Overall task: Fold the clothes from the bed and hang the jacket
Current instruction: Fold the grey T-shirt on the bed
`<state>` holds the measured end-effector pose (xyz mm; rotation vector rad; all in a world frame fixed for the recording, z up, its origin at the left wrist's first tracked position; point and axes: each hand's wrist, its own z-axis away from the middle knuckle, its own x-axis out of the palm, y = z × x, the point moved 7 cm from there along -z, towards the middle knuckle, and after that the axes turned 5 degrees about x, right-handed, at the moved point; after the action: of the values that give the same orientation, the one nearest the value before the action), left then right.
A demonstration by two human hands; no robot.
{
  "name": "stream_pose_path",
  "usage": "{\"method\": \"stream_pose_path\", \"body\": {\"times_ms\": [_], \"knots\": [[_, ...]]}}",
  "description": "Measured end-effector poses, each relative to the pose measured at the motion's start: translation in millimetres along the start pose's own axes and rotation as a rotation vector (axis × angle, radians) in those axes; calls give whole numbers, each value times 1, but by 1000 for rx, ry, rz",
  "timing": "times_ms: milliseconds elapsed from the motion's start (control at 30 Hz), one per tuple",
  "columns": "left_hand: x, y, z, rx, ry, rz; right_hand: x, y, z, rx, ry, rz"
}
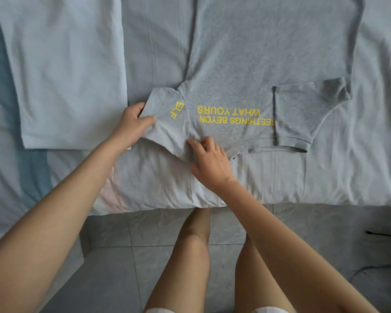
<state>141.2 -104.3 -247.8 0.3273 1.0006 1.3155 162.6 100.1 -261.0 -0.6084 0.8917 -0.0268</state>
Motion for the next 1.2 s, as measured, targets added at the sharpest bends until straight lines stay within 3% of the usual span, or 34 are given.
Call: {"method": "stream_pose_path", "body": {"times_ms": [100,233,300,333,400,467,500,567,634,700,800,867,1000,1200], "knots": [[-8,4,5,25,112,-25,0,9,8,53,-15,-99],[-9,4,14,23,173,-9,10,6,9,-39,-196,159],[-5,13,19,28,212,58,13,8,3,-37,-287,143],[2,21,25,40,218,89,11,10,-1,22,-303,-38],[30,46,35,133,128,148,-1,21,-8,234,-224,-734],[72,70,50,203,-126,240,-18,47,-7,530,49,-1373],[92,77,55,247,-248,214,-24,65,-3,675,192,-1575],[103,82,51,375,-253,5,-32,93,9,858,440,-1731],[95,86,32,528,-119,-239,-39,112,19,883,657,-1617],[94,93,11,632,-67,-422,-53,121,27,769,753,-1267],[110,106,-18,710,-152,-673,-69,114,17,538,610,-765],[119,111,-32,742,-237,-821,-76,102,3,427,478,-583],[125,125,-49,800,-319,-1008,-71,95,-18,431,332,-406],[106,134,-64,760,-366,-1056,-79,94,-28,500,365,-426]]}}
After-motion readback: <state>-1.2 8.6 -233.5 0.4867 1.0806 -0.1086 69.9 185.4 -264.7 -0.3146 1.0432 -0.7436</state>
